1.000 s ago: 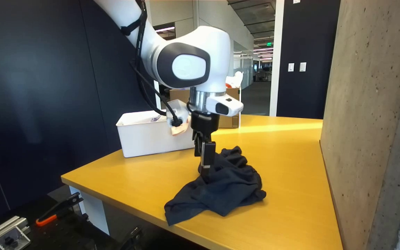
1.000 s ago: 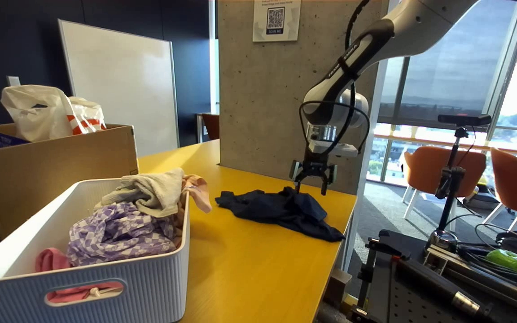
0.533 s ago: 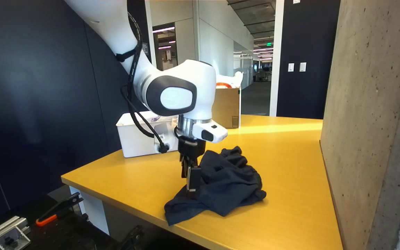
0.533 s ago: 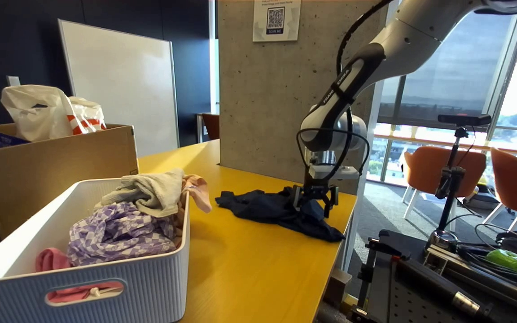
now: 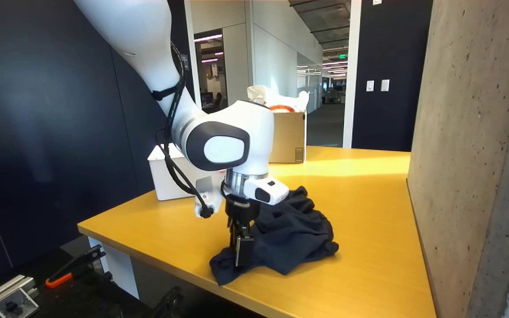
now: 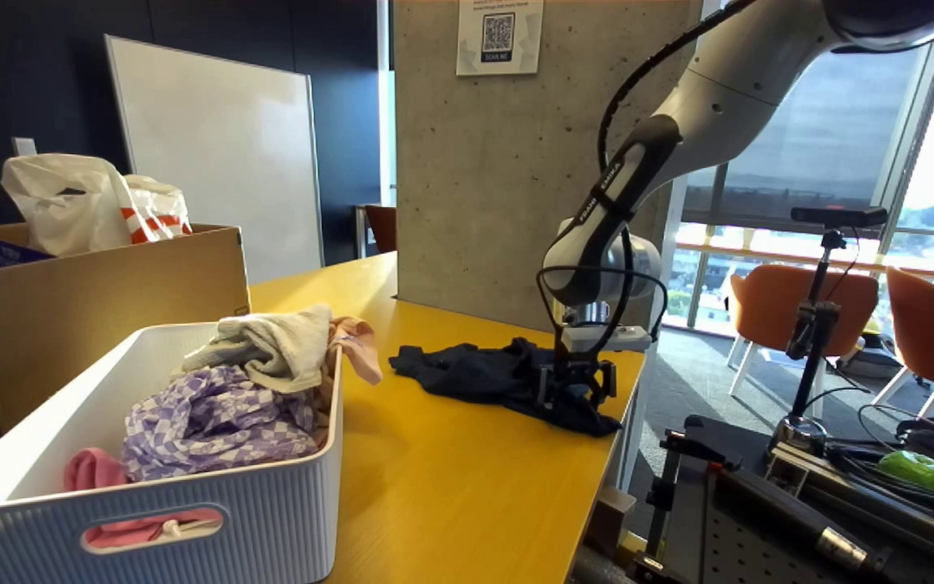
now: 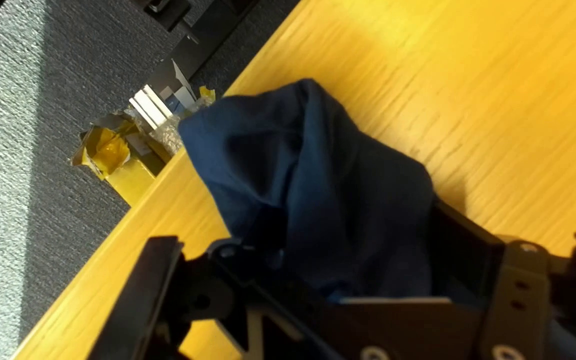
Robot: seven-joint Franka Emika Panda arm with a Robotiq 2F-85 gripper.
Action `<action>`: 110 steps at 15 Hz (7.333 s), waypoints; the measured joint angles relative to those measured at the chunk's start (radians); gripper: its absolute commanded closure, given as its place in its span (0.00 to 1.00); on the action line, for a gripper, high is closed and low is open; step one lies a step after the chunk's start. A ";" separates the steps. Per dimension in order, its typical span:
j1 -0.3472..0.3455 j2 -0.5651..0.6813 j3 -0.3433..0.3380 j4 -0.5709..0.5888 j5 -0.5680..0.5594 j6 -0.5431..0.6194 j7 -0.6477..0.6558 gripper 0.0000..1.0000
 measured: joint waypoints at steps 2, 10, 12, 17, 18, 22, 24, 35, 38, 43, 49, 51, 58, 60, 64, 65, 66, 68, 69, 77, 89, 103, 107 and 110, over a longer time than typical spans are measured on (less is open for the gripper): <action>0.009 -0.003 0.003 0.000 0.000 0.004 0.001 0.70; 0.152 -0.008 0.015 0.014 -0.048 0.006 0.116 0.97; 0.177 -0.032 0.007 0.022 -0.076 0.006 0.148 1.00; 0.160 -0.146 -0.063 0.059 -0.145 -0.002 0.163 1.00; 0.148 -0.159 -0.073 0.077 -0.156 -0.010 0.162 1.00; 0.075 -0.134 -0.078 0.219 -0.164 -0.109 0.123 0.96; 0.043 -0.083 -0.074 0.311 -0.163 -0.162 0.097 0.97; -0.042 0.291 -0.067 0.787 -0.169 -0.370 0.059 1.00; -0.041 0.373 -0.056 0.852 -0.172 -0.370 0.045 1.00; -0.037 0.423 -0.054 0.911 -0.188 -0.370 0.040 0.53; -0.040 0.354 -0.059 0.879 -0.196 -0.386 0.021 0.09; -0.040 0.334 -0.060 0.852 -0.198 -0.388 0.018 0.00; -0.038 0.265 -0.073 0.693 -0.199 -0.385 0.021 0.00; -0.038 0.264 -0.077 0.658 -0.202 -0.373 0.020 0.00; -0.034 0.283 -0.077 0.628 -0.245 -0.229 0.017 0.00; -0.031 0.292 -0.079 0.627 -0.260 -0.186 0.017 0.00; -0.029 0.301 -0.080 0.628 -0.270 -0.153 0.017 0.00; -0.028 0.319 -0.080 0.631 -0.272 -0.111 0.009 0.00; -0.028 0.330 -0.079 0.638 -0.272 -0.101 0.004 0.00; -0.029 0.364 -0.075 0.681 -0.272 -0.083 -0.026 0.70; -0.012 0.325 -0.066 0.678 -0.271 -0.082 -0.027 0.98; 0.272 -0.143 -0.128 0.591 -0.524 -0.140 0.228 0.98; 0.401 -0.214 -0.087 0.600 -0.659 -0.205 0.347 0.98; 0.471 -0.227 -0.022 0.633 -0.716 -0.245 0.410 0.98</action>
